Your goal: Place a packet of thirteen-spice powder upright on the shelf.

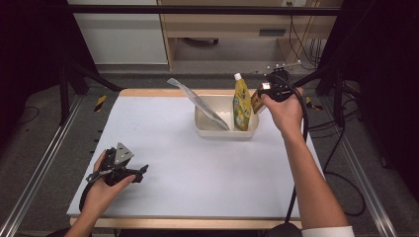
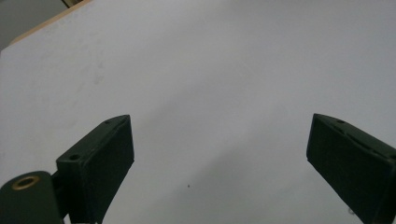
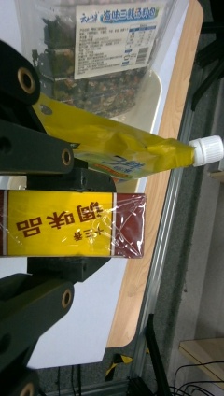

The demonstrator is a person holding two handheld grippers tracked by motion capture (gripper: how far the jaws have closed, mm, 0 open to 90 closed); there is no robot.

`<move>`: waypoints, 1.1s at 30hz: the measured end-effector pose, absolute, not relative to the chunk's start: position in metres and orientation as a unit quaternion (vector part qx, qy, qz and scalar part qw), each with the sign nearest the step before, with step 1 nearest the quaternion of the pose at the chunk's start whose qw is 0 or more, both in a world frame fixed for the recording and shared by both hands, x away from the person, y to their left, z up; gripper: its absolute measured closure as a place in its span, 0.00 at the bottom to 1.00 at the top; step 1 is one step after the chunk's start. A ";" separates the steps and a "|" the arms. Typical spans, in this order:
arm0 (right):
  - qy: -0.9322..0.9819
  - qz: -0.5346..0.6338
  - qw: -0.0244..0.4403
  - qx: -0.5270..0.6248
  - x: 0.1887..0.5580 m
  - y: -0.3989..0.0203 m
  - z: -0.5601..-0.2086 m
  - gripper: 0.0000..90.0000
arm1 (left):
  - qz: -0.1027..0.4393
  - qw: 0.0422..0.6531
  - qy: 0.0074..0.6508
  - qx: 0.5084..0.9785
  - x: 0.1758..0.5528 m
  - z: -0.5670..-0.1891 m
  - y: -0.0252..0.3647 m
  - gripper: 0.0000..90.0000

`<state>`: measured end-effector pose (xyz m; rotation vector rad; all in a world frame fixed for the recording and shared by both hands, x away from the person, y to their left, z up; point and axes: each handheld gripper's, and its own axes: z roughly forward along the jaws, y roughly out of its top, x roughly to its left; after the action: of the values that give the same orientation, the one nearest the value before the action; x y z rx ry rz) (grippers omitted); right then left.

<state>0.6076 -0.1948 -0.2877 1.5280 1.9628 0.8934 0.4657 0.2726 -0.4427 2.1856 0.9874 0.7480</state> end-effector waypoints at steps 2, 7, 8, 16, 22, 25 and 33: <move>0.719 0.328 0.243 0.563 0.610 -0.194 -0.291 0.76 | 0.283 0.309 0.374 0.828 0.466 -0.443 0.272 0.08; 0.719 0.320 0.235 0.571 0.617 -0.189 -0.299 0.76 | 0.281 0.306 0.378 0.827 0.467 -0.445 0.273 0.08; 0.717 0.321 0.232 0.573 0.618 -0.188 -0.300 0.76 | 0.281 0.307 0.379 0.827 0.467 -0.446 0.273 0.08; 0.710 0.310 0.223 0.591 0.627 -0.181 -0.312 0.76 | 0.276 0.306 0.379 0.828 0.467 -0.447 0.272 0.08; 0.706 0.289 0.233 0.603 0.630 -0.176 -0.321 0.76 | 0.273 0.307 0.376 0.831 0.467 -0.448 0.272 0.08; 0.705 0.278 0.237 0.608 0.633 -0.174 -0.326 0.76 | 0.273 0.306 0.375 0.831 0.467 -0.448 0.272 0.08; 0.698 0.276 0.232 0.618 0.637 -0.176 -0.341 0.75 | 0.273 0.304 0.374 0.832 0.467 -0.448 0.271 0.08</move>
<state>0.6371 -0.1758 -0.3409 1.6984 1.9189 0.7581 0.4669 0.2705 -0.4482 2.2053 0.9905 0.7244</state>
